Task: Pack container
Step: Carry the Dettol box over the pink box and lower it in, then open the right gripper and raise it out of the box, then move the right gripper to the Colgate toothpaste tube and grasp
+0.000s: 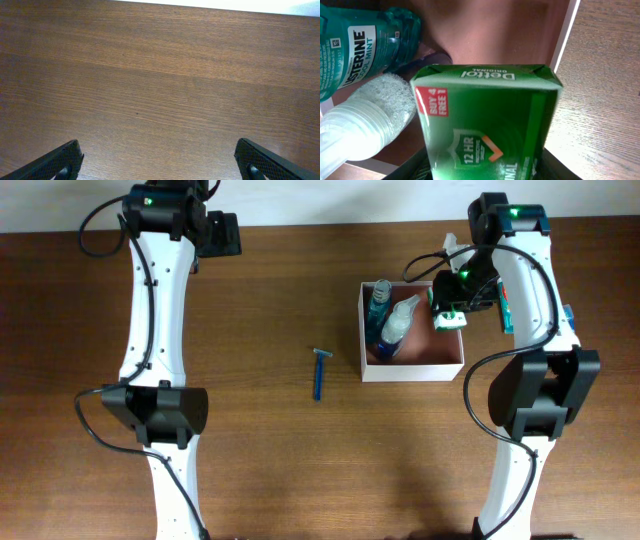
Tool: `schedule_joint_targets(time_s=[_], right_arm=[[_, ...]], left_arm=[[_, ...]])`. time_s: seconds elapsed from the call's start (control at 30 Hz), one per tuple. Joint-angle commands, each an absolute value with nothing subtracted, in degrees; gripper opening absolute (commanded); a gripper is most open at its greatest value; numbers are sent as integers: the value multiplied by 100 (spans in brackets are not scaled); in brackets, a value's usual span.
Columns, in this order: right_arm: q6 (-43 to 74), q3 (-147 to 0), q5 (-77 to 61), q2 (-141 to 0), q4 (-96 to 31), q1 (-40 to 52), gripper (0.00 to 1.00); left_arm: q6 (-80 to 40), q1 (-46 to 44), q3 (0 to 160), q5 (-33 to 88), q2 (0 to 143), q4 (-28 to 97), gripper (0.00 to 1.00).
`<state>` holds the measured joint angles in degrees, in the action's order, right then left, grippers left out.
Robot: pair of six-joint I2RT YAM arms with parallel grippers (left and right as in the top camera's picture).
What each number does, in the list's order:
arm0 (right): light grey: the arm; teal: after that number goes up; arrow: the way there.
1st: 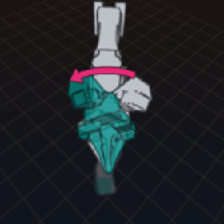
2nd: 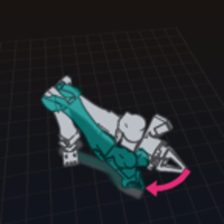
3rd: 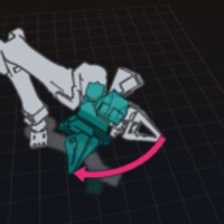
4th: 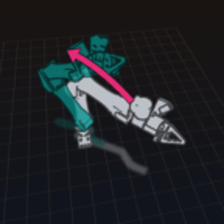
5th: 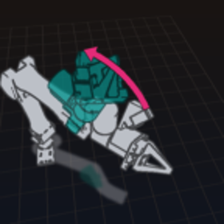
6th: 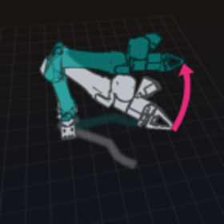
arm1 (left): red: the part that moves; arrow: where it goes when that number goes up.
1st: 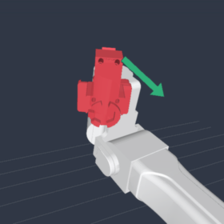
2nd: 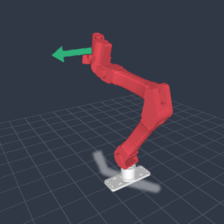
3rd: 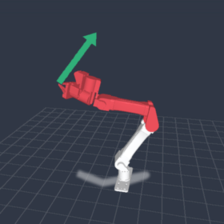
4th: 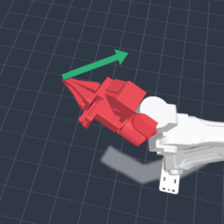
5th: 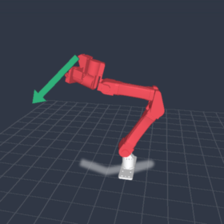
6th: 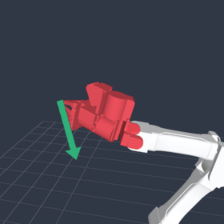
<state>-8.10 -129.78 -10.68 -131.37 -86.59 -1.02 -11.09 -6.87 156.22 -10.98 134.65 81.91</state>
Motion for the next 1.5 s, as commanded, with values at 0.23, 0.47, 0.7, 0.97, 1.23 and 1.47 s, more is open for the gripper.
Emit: schedule_joint_targets(time_s=[0.23, 0.47, 0.7, 0.97, 1.23, 1.47], right_arm=[[-803, -12951, -1208, -13100, -8597, -62, 52], [-808, -12956, -1120, -13100, -8503, -75, 60], [-808, -13710, -34, -13089, -8825, -401, 76], [-864, -14532, -307, -13085, -8868, -1208, 98], [-2169, -14212, -405, -13146, -7990, -1463, 99], [-2165, -13642, -405, -13332, -7057, -1481, 99]], left_arm=[[-1061, -670, 15642, -1140, 13474, 8193, 99], [-1061, -670, 15642, -1140, 13474, 8193, 99], [-1061, -670, 15642, -1140, 13474, 8193, 99], [-1061, -670, 15642, -1140, 13474, 8191, 99], [-1061, -670, 15642, -1140, 13474, 8193, 100], [-1061, -670, 15642, -1140, 13474, 8193, 99]])
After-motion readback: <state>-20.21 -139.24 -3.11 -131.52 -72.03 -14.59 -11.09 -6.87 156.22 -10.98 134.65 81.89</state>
